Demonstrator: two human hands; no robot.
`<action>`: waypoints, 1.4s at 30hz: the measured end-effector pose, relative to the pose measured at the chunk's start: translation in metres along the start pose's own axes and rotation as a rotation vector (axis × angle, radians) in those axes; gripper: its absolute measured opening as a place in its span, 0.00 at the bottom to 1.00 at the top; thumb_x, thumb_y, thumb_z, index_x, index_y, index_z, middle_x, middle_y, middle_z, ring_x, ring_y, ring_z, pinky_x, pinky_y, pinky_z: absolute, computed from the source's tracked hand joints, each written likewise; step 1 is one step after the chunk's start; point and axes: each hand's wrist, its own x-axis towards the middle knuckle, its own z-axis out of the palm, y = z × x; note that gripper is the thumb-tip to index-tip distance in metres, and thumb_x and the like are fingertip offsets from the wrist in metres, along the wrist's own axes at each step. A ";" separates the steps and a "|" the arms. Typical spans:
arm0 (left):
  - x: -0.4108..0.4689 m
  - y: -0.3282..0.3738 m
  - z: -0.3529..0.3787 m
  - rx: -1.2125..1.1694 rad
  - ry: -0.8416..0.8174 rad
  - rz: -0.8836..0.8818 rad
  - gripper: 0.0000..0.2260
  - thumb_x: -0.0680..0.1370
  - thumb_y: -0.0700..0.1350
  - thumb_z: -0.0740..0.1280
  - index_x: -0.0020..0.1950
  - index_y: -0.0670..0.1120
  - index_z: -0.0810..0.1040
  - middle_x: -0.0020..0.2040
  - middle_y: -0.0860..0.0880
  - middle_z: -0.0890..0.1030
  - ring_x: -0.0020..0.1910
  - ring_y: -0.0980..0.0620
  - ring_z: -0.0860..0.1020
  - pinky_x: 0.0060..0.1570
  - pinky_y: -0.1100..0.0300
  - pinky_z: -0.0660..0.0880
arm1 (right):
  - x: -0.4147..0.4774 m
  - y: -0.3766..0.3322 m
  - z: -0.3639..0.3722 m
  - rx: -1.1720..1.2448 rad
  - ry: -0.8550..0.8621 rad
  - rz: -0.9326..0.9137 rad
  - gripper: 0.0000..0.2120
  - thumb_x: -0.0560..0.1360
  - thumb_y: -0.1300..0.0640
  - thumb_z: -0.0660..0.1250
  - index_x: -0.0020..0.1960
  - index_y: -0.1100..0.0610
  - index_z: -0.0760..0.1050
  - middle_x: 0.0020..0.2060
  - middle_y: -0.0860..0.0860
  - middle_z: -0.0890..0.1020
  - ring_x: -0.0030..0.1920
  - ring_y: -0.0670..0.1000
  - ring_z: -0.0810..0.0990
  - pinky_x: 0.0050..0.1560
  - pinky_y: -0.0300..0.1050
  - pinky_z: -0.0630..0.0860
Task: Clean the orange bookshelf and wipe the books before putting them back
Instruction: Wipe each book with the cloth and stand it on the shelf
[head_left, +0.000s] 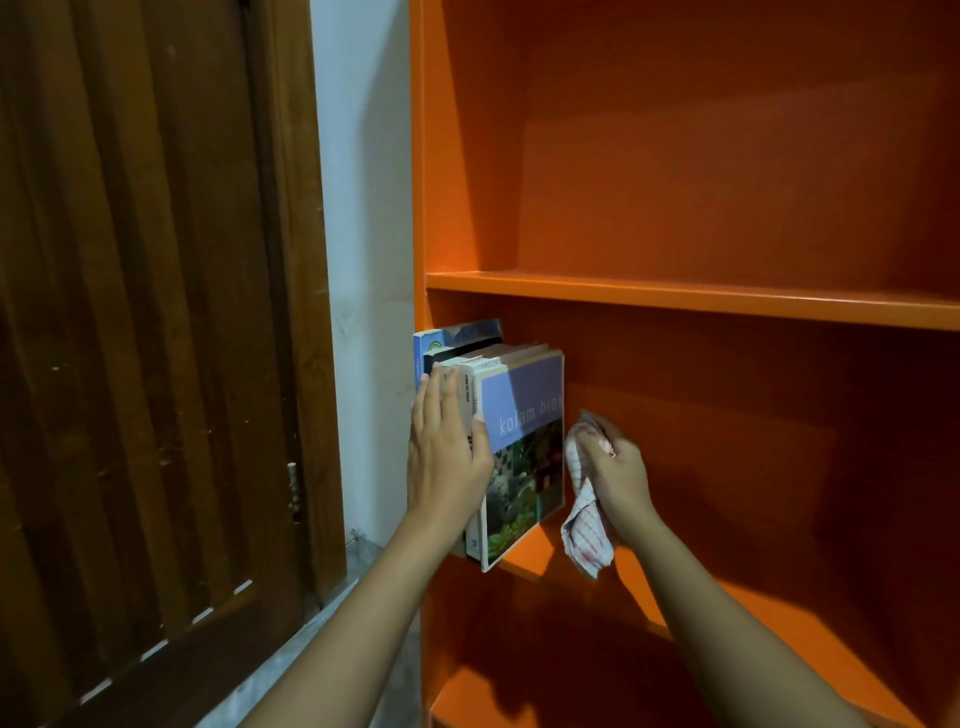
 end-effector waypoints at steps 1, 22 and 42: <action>0.000 0.001 -0.007 -0.008 -0.009 -0.013 0.24 0.81 0.45 0.56 0.77 0.46 0.53 0.78 0.49 0.53 0.77 0.51 0.49 0.75 0.55 0.50 | -0.003 -0.006 0.000 -0.011 0.005 -0.016 0.16 0.80 0.54 0.61 0.67 0.53 0.71 0.64 0.51 0.75 0.64 0.53 0.73 0.60 0.48 0.70; -0.103 -0.128 -0.153 0.242 -0.107 -0.379 0.19 0.81 0.49 0.58 0.72 0.49 0.64 0.70 0.49 0.69 0.68 0.51 0.69 0.62 0.58 0.68 | -0.145 -0.013 0.183 -0.065 -0.533 -0.189 0.11 0.76 0.57 0.66 0.50 0.40 0.76 0.50 0.41 0.80 0.53 0.38 0.76 0.52 0.28 0.69; -0.352 -0.389 -0.070 0.237 -0.559 -1.175 0.15 0.81 0.41 0.57 0.67 0.42 0.67 0.53 0.37 0.76 0.46 0.41 0.78 0.36 0.54 0.71 | -0.289 0.292 0.317 -0.193 -0.647 0.528 0.07 0.76 0.52 0.63 0.48 0.52 0.79 0.47 0.50 0.83 0.49 0.50 0.79 0.49 0.43 0.72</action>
